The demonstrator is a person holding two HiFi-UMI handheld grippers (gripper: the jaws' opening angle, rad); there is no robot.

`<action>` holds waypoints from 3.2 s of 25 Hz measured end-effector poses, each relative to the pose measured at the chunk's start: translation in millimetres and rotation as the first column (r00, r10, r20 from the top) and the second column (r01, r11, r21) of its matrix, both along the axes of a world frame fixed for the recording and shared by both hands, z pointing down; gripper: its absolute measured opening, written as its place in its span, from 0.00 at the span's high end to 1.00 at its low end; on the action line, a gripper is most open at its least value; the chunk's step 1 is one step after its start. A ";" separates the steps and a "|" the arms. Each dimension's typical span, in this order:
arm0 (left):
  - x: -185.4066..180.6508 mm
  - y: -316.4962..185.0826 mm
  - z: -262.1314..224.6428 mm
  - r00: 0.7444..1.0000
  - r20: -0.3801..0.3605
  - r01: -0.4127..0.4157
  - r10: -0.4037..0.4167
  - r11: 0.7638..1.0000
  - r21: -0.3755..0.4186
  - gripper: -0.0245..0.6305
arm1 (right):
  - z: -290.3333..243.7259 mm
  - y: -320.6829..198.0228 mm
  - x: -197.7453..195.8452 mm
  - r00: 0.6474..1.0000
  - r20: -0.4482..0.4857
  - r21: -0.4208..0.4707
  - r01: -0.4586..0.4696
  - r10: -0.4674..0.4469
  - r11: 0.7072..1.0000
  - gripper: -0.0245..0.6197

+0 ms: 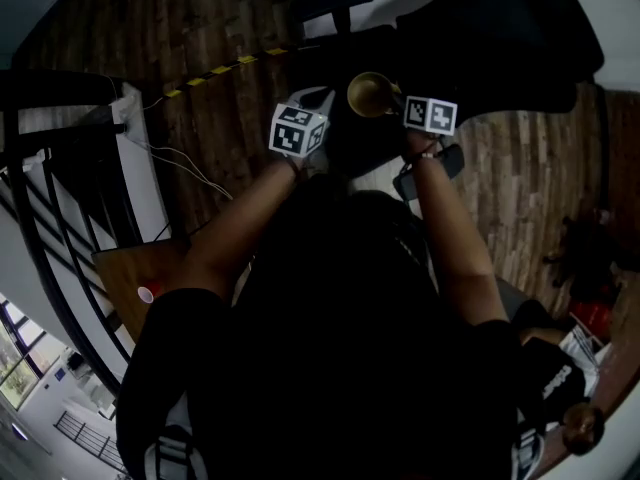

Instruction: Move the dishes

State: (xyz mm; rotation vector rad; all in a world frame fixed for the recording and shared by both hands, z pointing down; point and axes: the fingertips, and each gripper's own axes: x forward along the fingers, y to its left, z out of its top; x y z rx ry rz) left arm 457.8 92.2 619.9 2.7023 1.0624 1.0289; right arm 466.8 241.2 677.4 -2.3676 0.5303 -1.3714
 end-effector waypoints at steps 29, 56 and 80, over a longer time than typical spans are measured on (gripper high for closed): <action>-364.9 -282.0 -23.0 0.477 -0.041 0.879 -0.878 0.476 0.037 0.97 | -6.4 -349.0 -235.4 0.509 -0.023 0.030 0.861 -0.860 0.508 0.94; -753.7 -472.2 -22.7 0.022 -0.058 1.000 -0.998 0.022 0.008 0.97 | -18.6 -629.3 -631.4 -0.004 -0.051 -0.007 1.000 -0.999 -0.003 0.94; -798.5 -581.5 0.8 -0.389 -0.007 0.918 -0.921 -0.388 0.075 0.97 | -2.9 -812.0 -703.6 -0.394 -0.021 0.023 0.919 -0.919 -0.394 0.94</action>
